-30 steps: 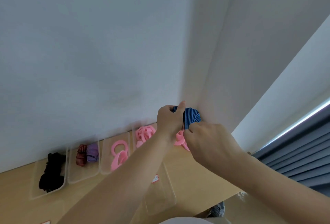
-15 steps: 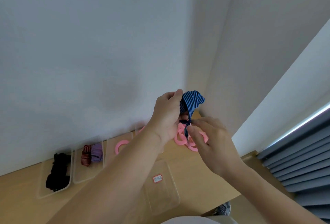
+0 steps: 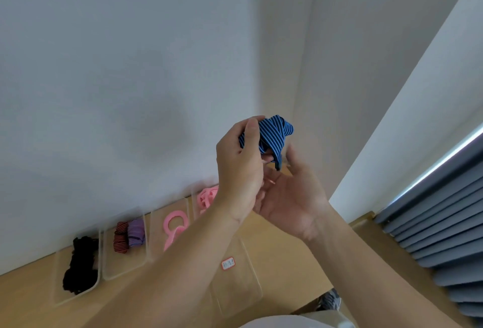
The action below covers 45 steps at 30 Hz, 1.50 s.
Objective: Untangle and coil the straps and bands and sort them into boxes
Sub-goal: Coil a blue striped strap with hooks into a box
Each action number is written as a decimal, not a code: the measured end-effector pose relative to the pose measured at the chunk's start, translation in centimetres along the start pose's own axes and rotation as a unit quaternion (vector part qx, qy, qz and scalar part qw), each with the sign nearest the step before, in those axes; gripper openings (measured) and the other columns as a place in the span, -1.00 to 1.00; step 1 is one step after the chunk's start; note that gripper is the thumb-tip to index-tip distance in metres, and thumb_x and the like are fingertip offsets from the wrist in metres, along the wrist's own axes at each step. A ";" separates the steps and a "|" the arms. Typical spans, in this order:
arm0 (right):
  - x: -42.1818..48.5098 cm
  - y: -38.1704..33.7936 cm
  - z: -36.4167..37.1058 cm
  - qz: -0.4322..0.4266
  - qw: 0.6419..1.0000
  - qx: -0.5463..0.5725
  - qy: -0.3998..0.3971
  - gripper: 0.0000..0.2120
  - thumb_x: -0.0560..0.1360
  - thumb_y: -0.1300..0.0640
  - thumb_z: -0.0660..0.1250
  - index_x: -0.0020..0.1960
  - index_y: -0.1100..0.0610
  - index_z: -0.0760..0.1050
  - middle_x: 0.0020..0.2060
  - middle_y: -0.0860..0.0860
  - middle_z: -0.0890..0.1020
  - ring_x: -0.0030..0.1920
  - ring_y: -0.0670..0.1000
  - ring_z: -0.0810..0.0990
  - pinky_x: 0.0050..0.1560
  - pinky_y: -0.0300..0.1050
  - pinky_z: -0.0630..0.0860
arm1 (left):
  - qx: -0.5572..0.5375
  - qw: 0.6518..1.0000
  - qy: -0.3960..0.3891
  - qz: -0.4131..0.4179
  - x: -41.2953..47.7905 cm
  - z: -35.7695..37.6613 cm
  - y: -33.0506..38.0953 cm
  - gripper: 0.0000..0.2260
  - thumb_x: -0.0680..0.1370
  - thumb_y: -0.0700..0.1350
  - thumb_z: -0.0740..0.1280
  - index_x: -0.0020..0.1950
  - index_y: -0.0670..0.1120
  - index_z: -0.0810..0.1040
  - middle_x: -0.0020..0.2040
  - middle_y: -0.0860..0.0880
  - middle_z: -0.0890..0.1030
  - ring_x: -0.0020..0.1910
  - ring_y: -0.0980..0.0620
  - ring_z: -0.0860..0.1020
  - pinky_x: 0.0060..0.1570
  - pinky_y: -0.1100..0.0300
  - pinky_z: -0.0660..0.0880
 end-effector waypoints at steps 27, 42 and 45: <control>-3.5 -7.6 -0.3 -0.477 0.583 -0.634 0.178 -0.91 0.57 0.24 0.25 0.07 0.14 0.47 -0.21 -0.04 0.64 -0.24 0.04 0.62 -0.24 0.09 0.56 | -0.089 0.893 -0.357 -0.260 -2.7 1.1 -2.6 -0.53 0.46 -0.34 0.37 0.38 -0.24 0.51 0.25 -0.33 0.58 0.21 -0.21 0.61 0.18 -0.06 0.60; -3.6 -8.0 0.6 -0.414 0.388 -0.775 0.278 -0.77 0.51 0.24 0.28 -0.07 0.11 0.20 -0.27 -0.02 0.39 -0.40 0.12 0.38 -0.47 -0.15 0.12 | 0.210 0.959 -0.179 -0.070 -2.7 1.4 -2.0 -0.69 0.52 -0.05 0.51 0.24 0.00 0.56 0.02 0.10 0.67 0.00 0.14 0.66 0.01 0.13 0.64; -3.7 -7.7 0.8 -0.416 0.393 -0.769 0.286 -0.86 0.58 0.21 0.14 -0.11 0.15 0.20 -0.29 0.00 0.36 -0.42 0.12 0.29 -0.46 -0.12 0.05 | 0.098 0.959 -0.185 -0.189 -2.4 1.5 -3.0 -0.75 0.60 -0.17 0.40 0.26 -0.10 0.51 0.06 -0.04 0.66 -0.07 0.03 0.65 -0.11 0.05 0.61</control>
Point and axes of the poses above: each hand's wrist, its own x-axis towards the middle knuckle, its own z-axis out of the palm, y = z × x, the point moved 9 cm from there along x, towards the middle knuckle
